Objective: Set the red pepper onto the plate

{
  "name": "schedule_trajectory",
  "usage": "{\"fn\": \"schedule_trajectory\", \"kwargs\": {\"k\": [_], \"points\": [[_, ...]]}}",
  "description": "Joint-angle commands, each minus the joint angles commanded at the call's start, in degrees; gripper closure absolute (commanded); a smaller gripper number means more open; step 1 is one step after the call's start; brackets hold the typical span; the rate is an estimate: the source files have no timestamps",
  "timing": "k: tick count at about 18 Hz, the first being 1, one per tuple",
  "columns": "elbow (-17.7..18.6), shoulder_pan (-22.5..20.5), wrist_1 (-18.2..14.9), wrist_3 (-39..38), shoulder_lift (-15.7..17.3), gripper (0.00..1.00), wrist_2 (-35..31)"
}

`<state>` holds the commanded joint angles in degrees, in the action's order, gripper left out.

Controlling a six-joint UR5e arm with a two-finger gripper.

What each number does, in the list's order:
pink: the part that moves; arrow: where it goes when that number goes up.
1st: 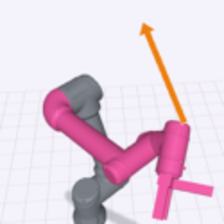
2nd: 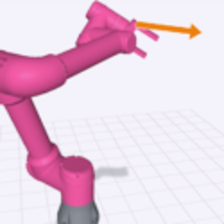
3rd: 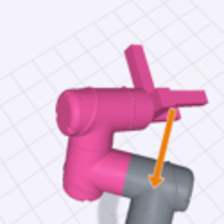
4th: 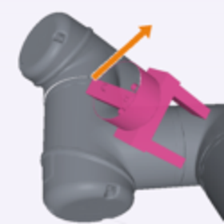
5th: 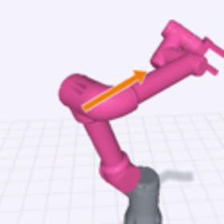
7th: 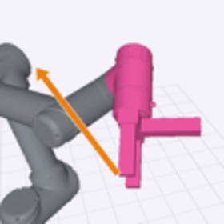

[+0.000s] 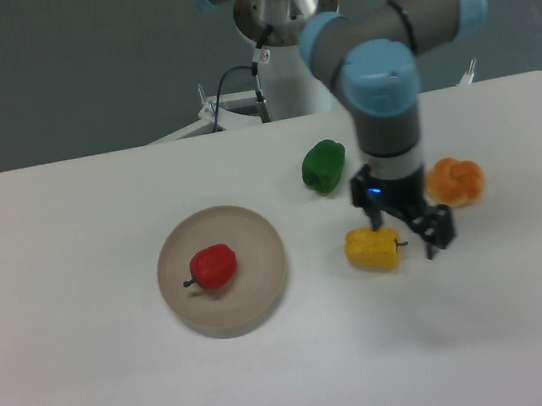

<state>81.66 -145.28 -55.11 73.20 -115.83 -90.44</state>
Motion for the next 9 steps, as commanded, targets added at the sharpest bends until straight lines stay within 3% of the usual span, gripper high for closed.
{"fn": "schedule_trajectory", "kwargs": {"k": [4, 7, 9], "points": [[-3.77, -1.06, 0.09, 7.47, -3.68, 0.0, 0.26], [-7.82, -1.06, 0.18, 7.66, -6.42, 0.0, -0.17], [-8.53, -1.06, 0.35, 9.14, -6.77, 0.0, 0.26]]}}
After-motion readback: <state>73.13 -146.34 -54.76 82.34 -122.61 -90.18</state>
